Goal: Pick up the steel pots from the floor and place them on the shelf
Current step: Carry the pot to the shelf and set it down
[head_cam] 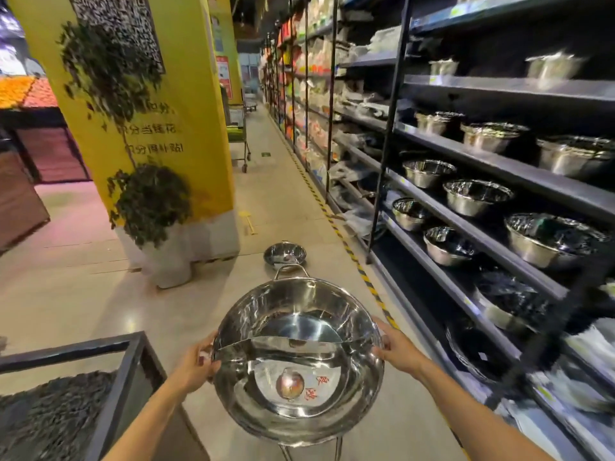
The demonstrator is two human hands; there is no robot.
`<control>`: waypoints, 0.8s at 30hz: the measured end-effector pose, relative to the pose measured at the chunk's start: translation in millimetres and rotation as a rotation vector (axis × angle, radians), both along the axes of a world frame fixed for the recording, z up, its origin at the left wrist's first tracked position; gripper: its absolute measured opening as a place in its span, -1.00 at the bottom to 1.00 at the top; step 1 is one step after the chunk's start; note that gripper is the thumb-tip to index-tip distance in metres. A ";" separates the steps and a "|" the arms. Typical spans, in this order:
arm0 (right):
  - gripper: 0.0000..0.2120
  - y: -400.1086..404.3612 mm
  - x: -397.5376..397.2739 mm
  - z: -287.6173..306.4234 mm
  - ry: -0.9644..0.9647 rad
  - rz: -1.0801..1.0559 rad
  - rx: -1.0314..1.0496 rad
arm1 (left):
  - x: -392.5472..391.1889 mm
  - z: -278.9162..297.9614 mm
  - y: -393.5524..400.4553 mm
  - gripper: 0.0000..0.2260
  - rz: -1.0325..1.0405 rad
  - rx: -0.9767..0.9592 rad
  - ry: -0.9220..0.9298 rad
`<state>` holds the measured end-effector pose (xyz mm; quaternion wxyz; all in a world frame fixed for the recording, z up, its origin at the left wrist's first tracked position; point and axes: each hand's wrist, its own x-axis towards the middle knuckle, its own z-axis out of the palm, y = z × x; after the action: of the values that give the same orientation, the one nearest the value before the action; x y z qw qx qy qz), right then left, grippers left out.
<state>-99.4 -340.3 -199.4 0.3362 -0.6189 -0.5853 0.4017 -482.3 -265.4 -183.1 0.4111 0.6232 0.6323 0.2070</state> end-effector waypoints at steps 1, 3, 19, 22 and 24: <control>0.22 17.8 0.6 0.7 0.003 -0.011 0.003 | 2.4 1.1 21.3 -0.59 -0.006 -0.002 0.001; 0.25 51.8 4.4 -1.1 -0.002 -0.037 0.003 | 8.2 -0.4 62.5 -0.57 -0.040 -0.001 -0.031; -0.34 378.7 118.3 -69.5 0.104 -0.523 -0.072 | 169.0 -2.8 514.4 -0.54 -0.426 0.010 0.013; -0.28 407.5 127.8 -68.8 0.183 -0.619 -0.002 | 217.2 -11.5 583.5 -0.50 -0.572 0.002 0.015; 0.04 425.9 133.1 -74.9 0.261 -0.705 0.041 | 251.1 -18.9 628.3 -0.55 -0.669 0.009 0.001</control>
<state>33.7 85.6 -274.3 0.5377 -0.7193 -0.2963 0.3250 -231.2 362.9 -202.1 0.4531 0.7982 0.3920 0.0631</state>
